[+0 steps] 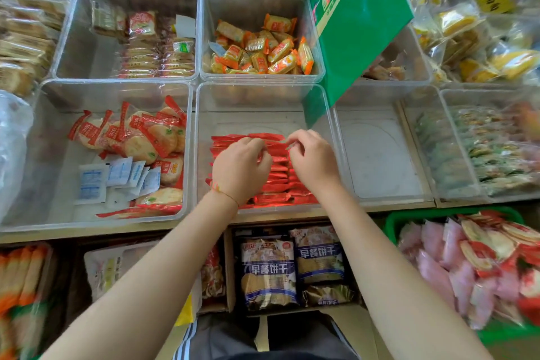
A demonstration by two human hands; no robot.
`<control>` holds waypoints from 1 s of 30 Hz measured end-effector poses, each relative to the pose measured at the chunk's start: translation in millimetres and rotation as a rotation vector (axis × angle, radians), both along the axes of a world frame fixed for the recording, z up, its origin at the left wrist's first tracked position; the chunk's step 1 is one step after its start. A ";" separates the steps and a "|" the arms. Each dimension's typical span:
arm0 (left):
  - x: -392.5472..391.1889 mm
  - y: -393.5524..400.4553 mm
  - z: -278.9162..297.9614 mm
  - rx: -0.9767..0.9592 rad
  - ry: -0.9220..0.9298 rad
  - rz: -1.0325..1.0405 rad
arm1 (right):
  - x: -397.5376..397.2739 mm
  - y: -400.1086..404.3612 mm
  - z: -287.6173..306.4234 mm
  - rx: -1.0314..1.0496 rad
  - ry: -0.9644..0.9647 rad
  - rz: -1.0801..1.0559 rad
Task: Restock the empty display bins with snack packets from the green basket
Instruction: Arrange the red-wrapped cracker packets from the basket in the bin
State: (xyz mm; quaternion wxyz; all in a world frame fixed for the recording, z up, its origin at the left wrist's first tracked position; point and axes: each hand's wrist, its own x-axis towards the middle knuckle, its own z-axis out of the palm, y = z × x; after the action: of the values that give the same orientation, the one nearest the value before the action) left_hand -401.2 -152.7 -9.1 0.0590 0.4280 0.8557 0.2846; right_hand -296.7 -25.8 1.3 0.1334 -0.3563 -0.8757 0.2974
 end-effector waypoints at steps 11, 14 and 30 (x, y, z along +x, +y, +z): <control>185.8 22.4 -4.3 -0.236 -0.417 -0.200 | 204.4 -14.3 -5.6 -0.214 -0.077 -0.289; 232.5 44.0 -21.4 -0.351 -0.480 -0.209 | 256.2 12.7 -23.0 -0.268 -0.119 -0.304; 430.6 92.0 -102.6 -0.432 -1.176 0.491 | 421.6 71.1 -112.9 -0.560 -0.826 0.190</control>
State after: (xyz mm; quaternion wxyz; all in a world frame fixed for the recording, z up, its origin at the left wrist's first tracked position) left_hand 29.5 -60.7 -111.6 0.5330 -0.0266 0.7915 0.2980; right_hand 125.0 45.3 -111.6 -0.3524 -0.3850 -0.7704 0.3660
